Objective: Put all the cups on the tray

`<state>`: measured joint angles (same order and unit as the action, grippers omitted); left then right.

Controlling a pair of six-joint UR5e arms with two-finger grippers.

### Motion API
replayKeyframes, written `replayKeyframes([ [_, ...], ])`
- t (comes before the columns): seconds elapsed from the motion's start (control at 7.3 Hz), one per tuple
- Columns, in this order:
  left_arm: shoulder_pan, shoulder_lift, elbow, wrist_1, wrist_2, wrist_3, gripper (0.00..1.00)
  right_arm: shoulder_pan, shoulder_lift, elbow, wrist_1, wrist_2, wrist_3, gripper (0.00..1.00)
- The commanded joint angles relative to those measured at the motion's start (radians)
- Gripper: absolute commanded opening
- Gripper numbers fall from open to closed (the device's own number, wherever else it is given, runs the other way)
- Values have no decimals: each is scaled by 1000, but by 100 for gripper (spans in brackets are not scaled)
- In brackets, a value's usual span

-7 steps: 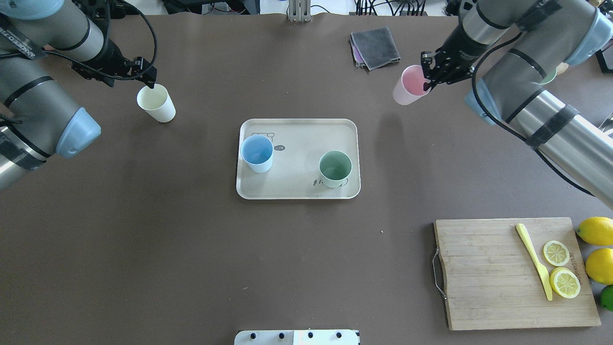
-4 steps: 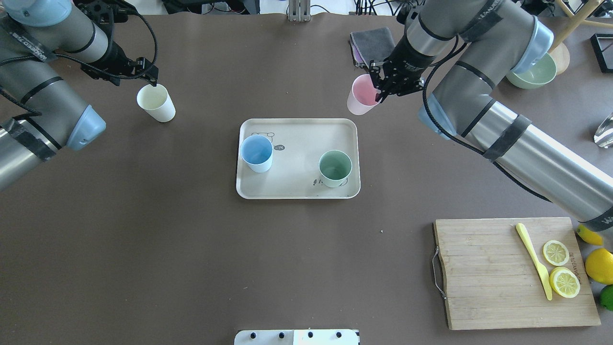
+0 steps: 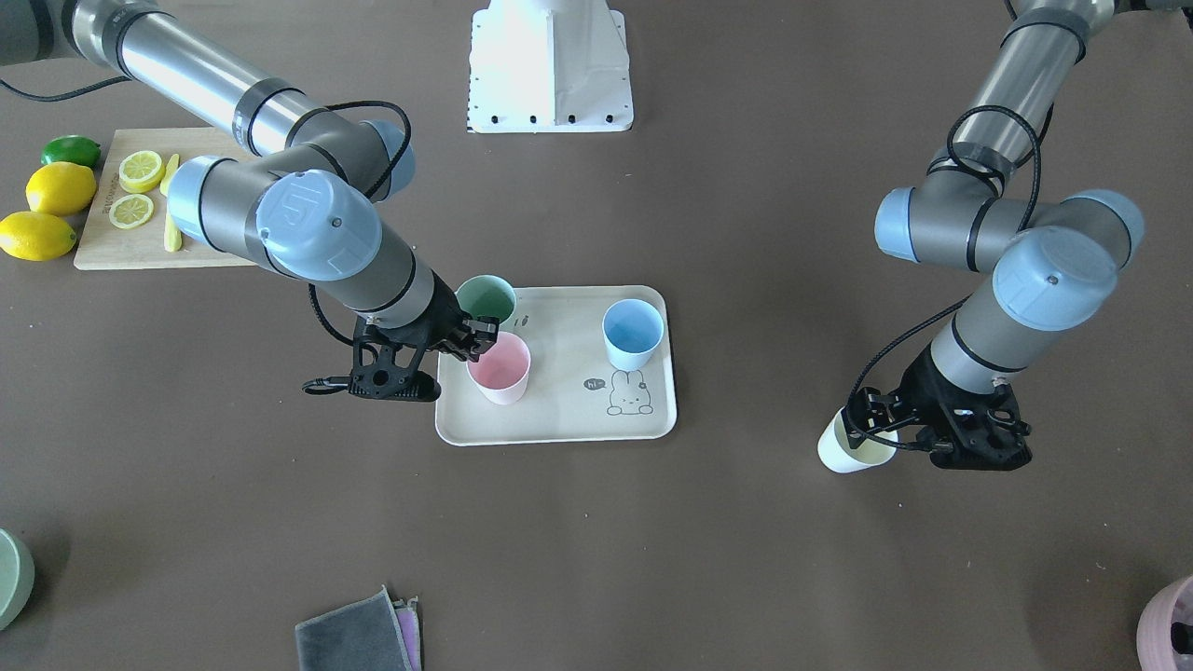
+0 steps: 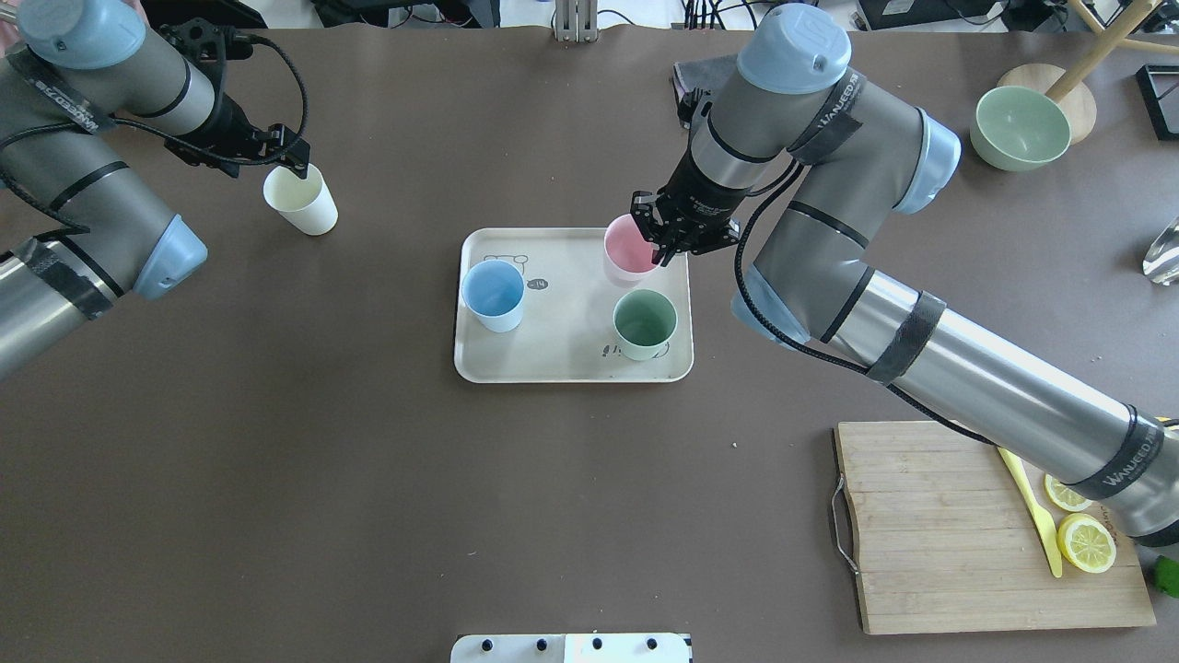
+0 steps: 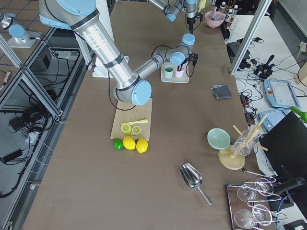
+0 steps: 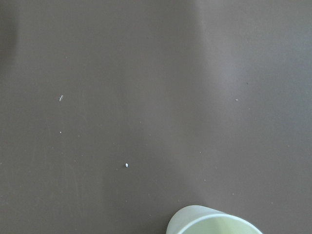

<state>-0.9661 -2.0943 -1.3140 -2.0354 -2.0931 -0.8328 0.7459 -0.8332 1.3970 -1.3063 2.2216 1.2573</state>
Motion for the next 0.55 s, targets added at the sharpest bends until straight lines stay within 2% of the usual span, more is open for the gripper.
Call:
replayKeyframes([
  [0.0, 12, 7, -2, 6, -1, 1, 0, -5, 12, 10, -2, -23, -4, 100],
  [0.41, 1, -6, -20, 20, -28, -2, 0, 21, 14, 23, -4, -13, 2, 100],
])
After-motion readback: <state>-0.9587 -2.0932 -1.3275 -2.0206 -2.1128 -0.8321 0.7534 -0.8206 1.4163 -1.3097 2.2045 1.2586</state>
